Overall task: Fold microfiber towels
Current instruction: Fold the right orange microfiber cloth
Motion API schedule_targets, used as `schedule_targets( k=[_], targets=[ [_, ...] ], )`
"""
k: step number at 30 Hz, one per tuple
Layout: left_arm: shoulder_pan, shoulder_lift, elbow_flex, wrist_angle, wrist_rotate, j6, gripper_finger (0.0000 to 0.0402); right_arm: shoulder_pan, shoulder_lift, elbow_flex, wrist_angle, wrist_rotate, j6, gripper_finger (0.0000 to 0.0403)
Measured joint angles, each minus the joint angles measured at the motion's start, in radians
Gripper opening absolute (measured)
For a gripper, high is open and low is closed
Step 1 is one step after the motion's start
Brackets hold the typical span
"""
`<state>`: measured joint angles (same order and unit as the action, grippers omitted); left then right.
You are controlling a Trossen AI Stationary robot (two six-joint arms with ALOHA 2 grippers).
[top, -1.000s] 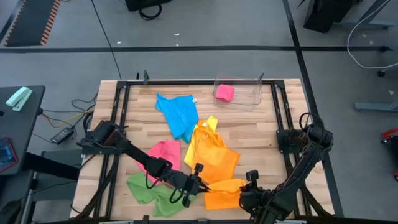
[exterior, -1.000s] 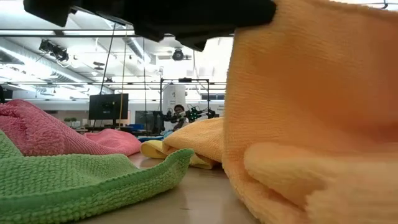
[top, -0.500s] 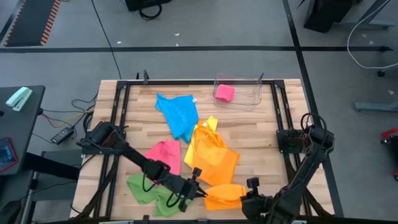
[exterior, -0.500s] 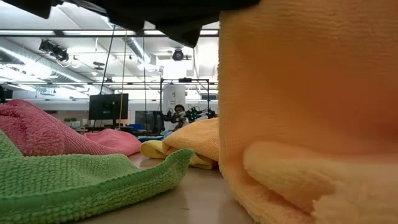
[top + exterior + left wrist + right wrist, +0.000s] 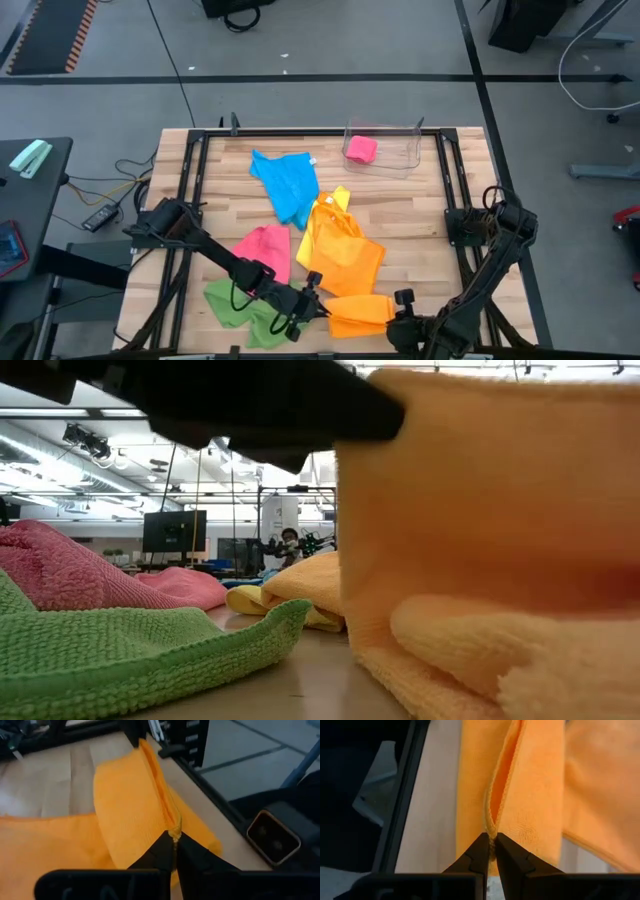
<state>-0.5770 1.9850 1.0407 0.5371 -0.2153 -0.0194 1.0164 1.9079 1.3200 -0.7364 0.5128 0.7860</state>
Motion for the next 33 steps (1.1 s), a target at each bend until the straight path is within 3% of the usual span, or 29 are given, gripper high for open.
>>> schedule_targets(
  k=[26,33],
  targets=[
    [-0.03,0.111,0.001,0.119,0.015,-0.076,0.0014,0.0,0.0,-0.016,0.022,-0.078,0.019,0.004],
    [-0.032,0.13,0.001,0.136,0.014,-0.106,0.0025,-0.004,0.0,-0.097,0.114,-0.108,0.031,0.004]
  ],
)
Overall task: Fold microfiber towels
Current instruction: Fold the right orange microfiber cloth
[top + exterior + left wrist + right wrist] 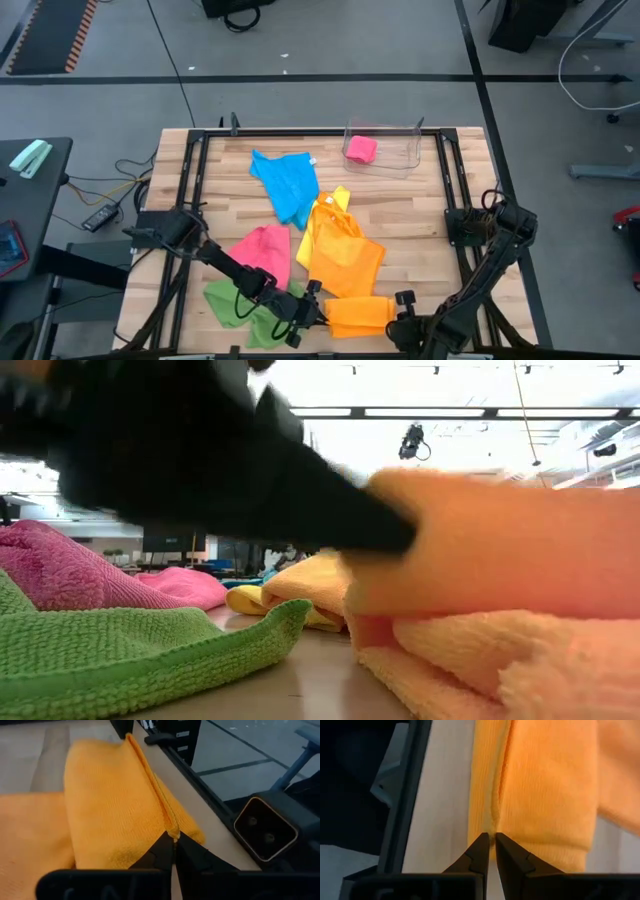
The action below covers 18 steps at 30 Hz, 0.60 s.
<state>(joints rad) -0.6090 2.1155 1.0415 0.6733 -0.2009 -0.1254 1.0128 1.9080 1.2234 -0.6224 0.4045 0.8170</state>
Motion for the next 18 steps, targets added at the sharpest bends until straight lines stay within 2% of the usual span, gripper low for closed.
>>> schedule_targets(
  k=[10,18],
  targets=[
    [-0.005,0.1,0.07,0.01,0.034,-0.002,0.0015,-0.002,0.0,-0.035,0.032,-0.028,0.041,0.004],
    [-0.007,0.108,0.086,0.01,0.049,-0.002,0.0048,-0.002,0.0,-0.035,0.05,-0.029,0.064,0.004]
  ],
)
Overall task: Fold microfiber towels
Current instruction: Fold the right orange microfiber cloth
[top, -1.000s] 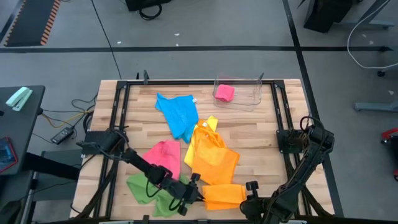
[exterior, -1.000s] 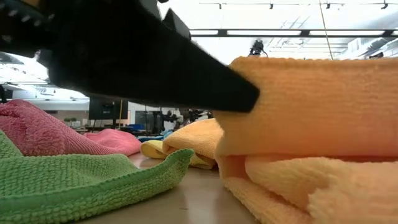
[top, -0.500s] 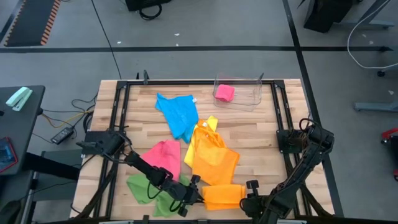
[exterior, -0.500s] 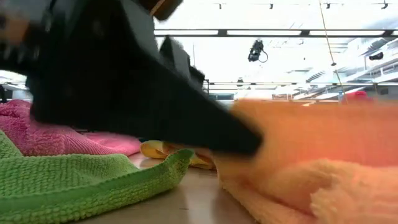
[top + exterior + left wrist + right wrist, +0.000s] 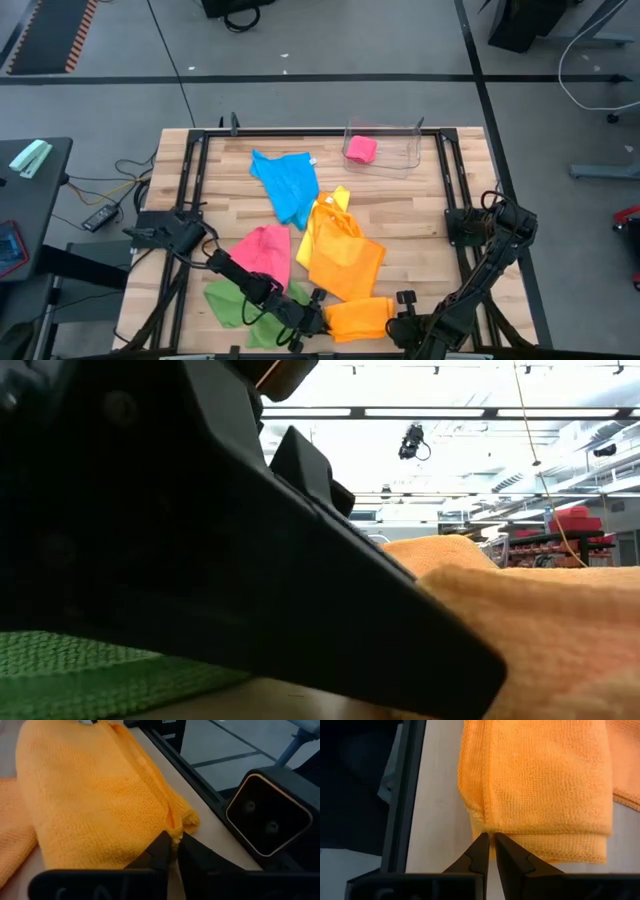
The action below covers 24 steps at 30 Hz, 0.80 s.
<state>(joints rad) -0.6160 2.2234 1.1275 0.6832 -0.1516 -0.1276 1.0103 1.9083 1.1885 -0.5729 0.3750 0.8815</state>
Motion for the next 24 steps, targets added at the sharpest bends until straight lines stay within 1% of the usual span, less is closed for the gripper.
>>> schedule_targets(
  k=[4,10,14,16,18,21,22,24],
  targets=[
    [-0.005,0.0,0.0,-0.001,0.0,0.0,0.0077,0.0,0.0,0.0,0.001,-0.012,0.01,0.004],
    [-0.008,0.0,0.0,0.0,0.002,0.006,0.0138,0.0,0.0,0.0,0.0,-0.06,0.064,0.0044],
    [-0.007,0.0,0.0,0.001,0.002,0.008,0.017,0.0,0.0,0.027,-0.058,-0.123,0.107,0.0065],
    [-0.007,0.0,0.0,0.005,0.002,0.016,0.0178,0.0,0.0,0.056,-0.106,-0.145,0.13,0.0078],
    [-0.008,0.0,0.0,0.012,0.002,0.016,0.0182,0.0,-0.003,0.085,-0.152,-0.146,0.139,0.009],
    [-0.007,0.0,0.0,0.013,0.002,0.018,0.0182,0.0,-0.017,0.118,-0.165,-0.086,0.117,0.0104],
    [-0.007,0.0,0.0,0.014,0.002,0.019,0.0181,-0.001,-0.02,0.124,-0.161,-0.045,0.102,0.0108],
    [-0.007,0.0,0.0,0.018,0.0,0.019,0.0176,-0.003,-0.021,0.129,-0.153,0.078,0.065,0.0113]
  ],
)
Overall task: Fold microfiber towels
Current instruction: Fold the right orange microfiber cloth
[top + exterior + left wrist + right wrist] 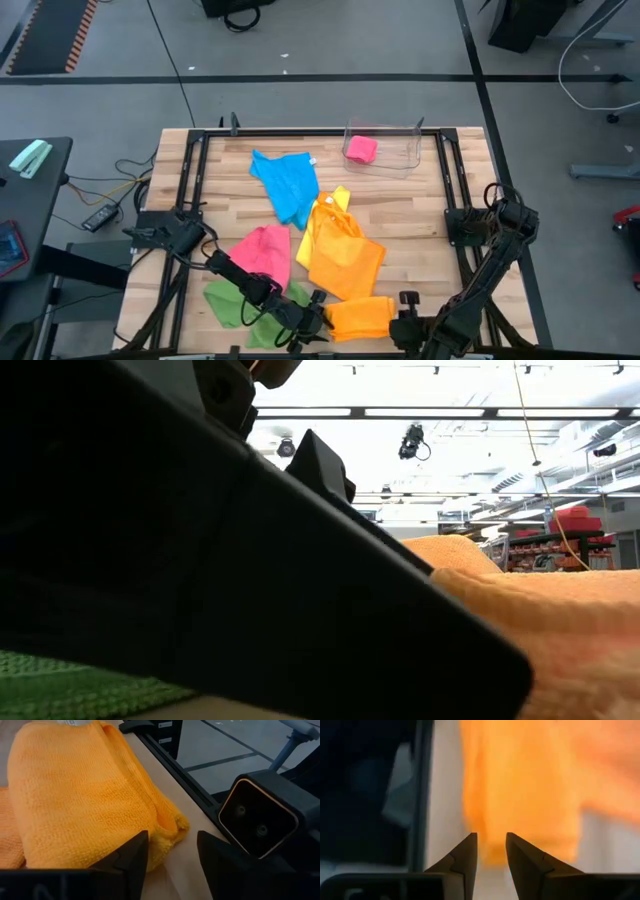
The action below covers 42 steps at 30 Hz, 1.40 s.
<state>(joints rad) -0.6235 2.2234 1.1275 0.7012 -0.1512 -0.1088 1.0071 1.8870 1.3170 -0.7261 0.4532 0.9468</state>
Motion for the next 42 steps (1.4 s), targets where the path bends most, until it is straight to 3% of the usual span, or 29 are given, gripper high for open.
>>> schedule_targets(
  k=[3,6,10,14,18,26,42],
  targets=[
    [0.0,0.0,0.0,0.002,0.0,0.0,0.0171,-0.021,0.0,-0.005,0.053,0.144,-0.059,0.0115],
    [0.0,0.0,0.0,0.002,0.0,0.0,0.0168,-0.059,0.0,-0.04,0.187,0.165,-0.125,0.011],
    [0.0,0.0,0.0,0.002,0.0,-0.001,0.0172,-0.099,0.0,-0.152,0.514,0.193,-0.302,0.0101],
    [0.0,0.0,0.0,0.002,0.0,-0.004,0.0181,-0.1,0.0,-0.317,0.968,0.28,-0.509,0.0092],
    [0.0,0.0,0.0,0.002,0.0,-0.003,0.0183,-0.105,0.0,-0.47,1.225,0.223,-0.538,0.0084],
    [0.005,0.0,0.0,0.002,0.0,-0.007,0.0179,-0.132,0.0,-0.566,1.253,0.081,-0.503,0.0067],
    [0.004,-0.001,0.0,0.001,0.0,-0.008,0.0182,-0.112,0.004,-0.711,1.347,0.064,-0.391,0.0048]
  ],
)
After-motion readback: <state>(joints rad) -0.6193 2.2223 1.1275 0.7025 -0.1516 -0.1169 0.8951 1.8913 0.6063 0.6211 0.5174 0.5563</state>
